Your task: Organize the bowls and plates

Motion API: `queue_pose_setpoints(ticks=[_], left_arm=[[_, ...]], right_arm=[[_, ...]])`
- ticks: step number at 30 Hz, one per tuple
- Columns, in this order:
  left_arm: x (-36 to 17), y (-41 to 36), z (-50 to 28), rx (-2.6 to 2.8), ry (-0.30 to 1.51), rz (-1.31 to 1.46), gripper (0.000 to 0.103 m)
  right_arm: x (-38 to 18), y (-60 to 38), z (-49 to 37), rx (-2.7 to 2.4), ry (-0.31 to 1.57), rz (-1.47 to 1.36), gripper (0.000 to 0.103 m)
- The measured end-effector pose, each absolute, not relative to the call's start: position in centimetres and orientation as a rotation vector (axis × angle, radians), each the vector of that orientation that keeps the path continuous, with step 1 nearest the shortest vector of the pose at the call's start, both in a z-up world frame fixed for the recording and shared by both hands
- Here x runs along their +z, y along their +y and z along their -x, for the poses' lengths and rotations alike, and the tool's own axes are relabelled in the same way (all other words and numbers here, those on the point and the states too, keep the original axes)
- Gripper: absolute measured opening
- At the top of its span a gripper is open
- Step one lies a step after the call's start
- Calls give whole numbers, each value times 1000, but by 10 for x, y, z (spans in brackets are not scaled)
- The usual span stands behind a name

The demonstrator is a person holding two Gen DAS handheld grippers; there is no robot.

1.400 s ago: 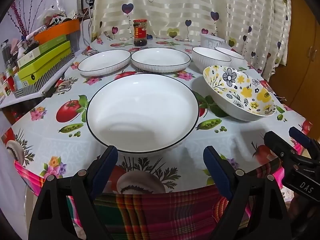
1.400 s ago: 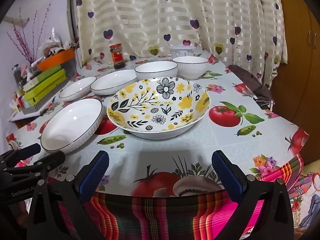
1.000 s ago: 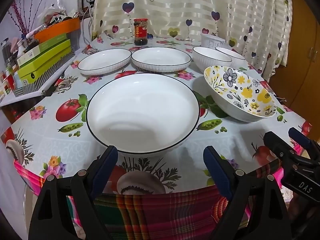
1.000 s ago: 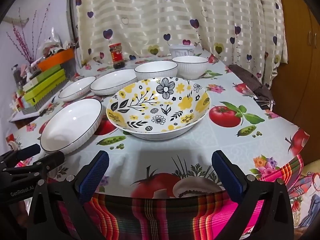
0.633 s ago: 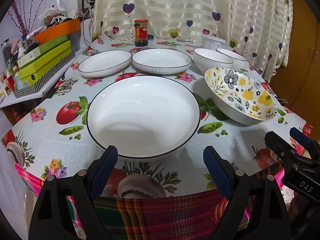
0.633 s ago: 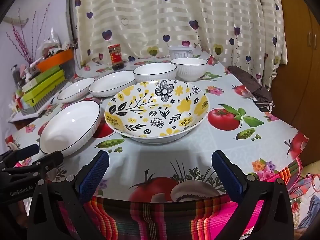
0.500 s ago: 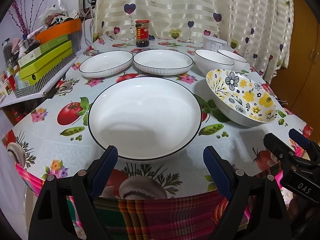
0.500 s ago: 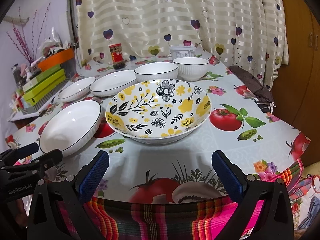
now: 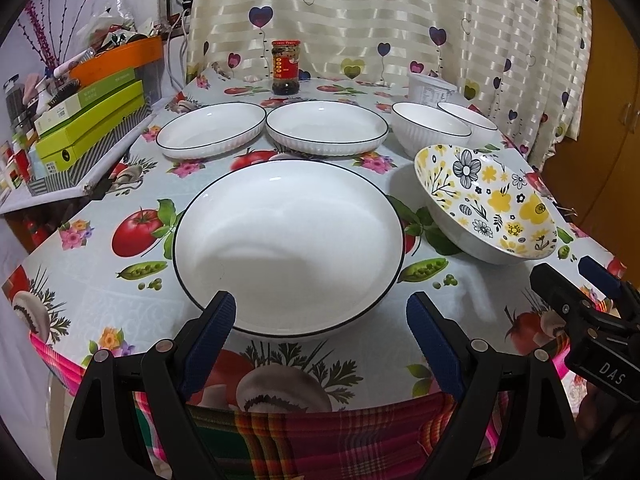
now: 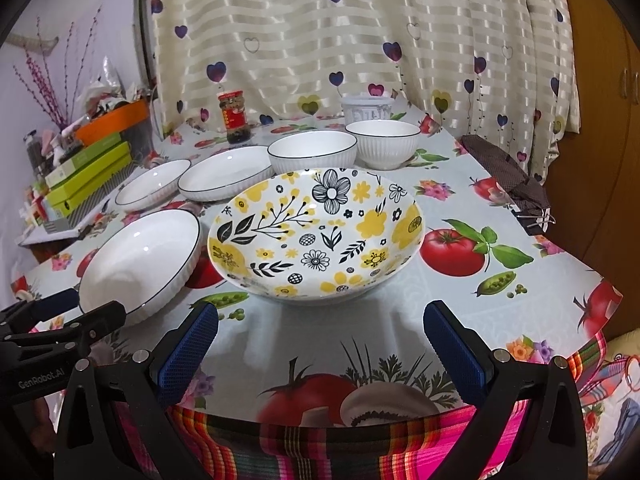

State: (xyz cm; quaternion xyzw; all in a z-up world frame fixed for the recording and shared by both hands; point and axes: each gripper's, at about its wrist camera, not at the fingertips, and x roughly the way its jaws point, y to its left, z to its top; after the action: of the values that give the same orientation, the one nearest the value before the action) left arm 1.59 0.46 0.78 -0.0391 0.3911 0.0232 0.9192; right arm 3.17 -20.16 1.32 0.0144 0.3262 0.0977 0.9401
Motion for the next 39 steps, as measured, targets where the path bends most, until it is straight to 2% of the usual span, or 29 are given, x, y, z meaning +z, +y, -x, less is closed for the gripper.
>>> queue_pose_setpoints(ticks=[20,34,39], left_arm=[[17,6,-52,-26,826,194,88],[30,-19,-88,15,815,43,88],[26,-23,-105,-27,851,67,88]], right_arm=[[25,-218,-63,176,667,-40,103],[29,-255,-100,97,685,-53,103],[25,-265,-115,72,711,-50,103]])
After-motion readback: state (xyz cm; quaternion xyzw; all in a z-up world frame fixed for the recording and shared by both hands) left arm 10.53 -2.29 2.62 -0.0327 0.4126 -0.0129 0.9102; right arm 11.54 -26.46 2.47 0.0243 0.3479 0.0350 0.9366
